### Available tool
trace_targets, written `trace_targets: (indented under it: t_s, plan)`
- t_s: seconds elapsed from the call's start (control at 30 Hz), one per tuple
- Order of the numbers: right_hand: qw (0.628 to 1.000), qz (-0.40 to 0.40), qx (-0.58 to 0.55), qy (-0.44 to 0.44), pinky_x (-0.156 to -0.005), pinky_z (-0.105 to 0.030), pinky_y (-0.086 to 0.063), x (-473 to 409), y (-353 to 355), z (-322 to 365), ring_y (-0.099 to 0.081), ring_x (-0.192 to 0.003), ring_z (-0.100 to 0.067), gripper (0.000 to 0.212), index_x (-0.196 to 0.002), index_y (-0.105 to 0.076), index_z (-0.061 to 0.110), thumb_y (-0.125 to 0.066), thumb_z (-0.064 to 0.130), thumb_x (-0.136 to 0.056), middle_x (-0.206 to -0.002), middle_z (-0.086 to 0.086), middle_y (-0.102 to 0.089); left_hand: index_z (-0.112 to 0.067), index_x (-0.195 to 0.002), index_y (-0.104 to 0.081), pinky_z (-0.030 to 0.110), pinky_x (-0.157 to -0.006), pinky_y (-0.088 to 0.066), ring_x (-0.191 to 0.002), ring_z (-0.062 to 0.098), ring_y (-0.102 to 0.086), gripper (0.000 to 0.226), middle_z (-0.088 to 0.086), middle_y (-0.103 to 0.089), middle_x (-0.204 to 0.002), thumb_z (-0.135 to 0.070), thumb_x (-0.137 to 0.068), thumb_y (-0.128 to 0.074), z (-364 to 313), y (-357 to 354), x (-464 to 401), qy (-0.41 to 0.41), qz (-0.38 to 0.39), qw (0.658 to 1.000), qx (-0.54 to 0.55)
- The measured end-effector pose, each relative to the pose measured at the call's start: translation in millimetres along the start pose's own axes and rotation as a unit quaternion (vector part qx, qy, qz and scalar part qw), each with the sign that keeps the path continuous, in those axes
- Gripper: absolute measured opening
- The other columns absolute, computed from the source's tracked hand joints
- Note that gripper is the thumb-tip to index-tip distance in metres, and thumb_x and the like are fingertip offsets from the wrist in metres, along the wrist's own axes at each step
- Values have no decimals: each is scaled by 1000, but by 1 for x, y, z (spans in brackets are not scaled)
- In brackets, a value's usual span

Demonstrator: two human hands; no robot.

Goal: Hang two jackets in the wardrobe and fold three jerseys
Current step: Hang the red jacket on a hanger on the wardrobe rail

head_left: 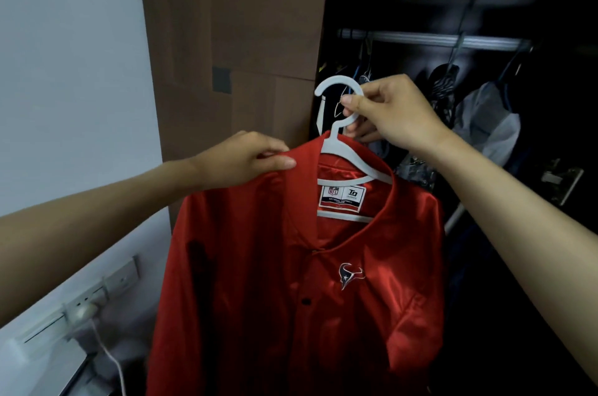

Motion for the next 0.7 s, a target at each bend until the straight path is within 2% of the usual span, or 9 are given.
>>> trace_targets:
  t_s: [0.1,0.2,0.3,0.4,0.57,0.7]
  plan:
    - [1000,-3,11,-16,-65,-39,-65,1,11,-4,-77,-71,-30,29,-92,-73,2,-63,27,-101,-80,-18,-75,-18,-82,-66,23,-82,-47,-83,3,-66,43,-4,-69,-80,-51,-101,-46,11,4,-1,-5,-35,999,-3]
    - [999,1,21,-34,-64,-39,-64,4,14,-9,-77,-72,-31,29,-93,-72,2,-62,28,-102,-81,-16,-75,-16,-84,-65,32,-83,-48,-81,12,-66,55,0,-68,-79,-61,-99,-37,19,11,-3,-15,-8,998,-54]
    - [998,-2,-7,-61,-61,-36,-62,9,18,-15,-77,-75,-37,27,-87,-69,8,-59,27,-103,-77,-14,-72,-22,-78,-59,35,-80,-51,-77,6,-64,48,-5,-64,-75,-58,-101,-38,26,19,-1,-21,-14,997,-67]
    - [997,-9,-15,-73,-61,-33,-61,11,20,-16,-77,-76,-37,28,-83,-68,11,-57,26,-104,-74,-11,-72,-21,-78,-61,40,-84,-52,-79,7,-64,50,-4,-65,-76,-60,-100,-39,32,24,-3,10,-1,999,-47]
    - [998,-22,-29,-60,-56,-27,-59,9,26,-1,-75,-62,-23,29,-80,-66,12,-57,24,-104,-70,-12,-69,-39,-96,-64,38,-91,-52,-92,-1,-65,49,-17,-70,-91,-80,-84,-40,21,15,-8,43,7,999,-18]
    - [996,-41,-71,-27,-66,-28,-61,11,36,16,-73,-62,-19,21,-90,-65,9,-59,25,-103,-79,-18,-67,-30,-87,-64,32,-81,-49,-81,2,-63,39,-8,-67,-83,-66,-90,-49,11,18,-16,-11,-31,998,54]
Point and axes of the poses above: each hand's wrist, its own x-axis away from the middle knuckle, its own y-axis out of the back of the hand, z = x × y, the point moved 2 cm from there along -x, towards the middle knuckle
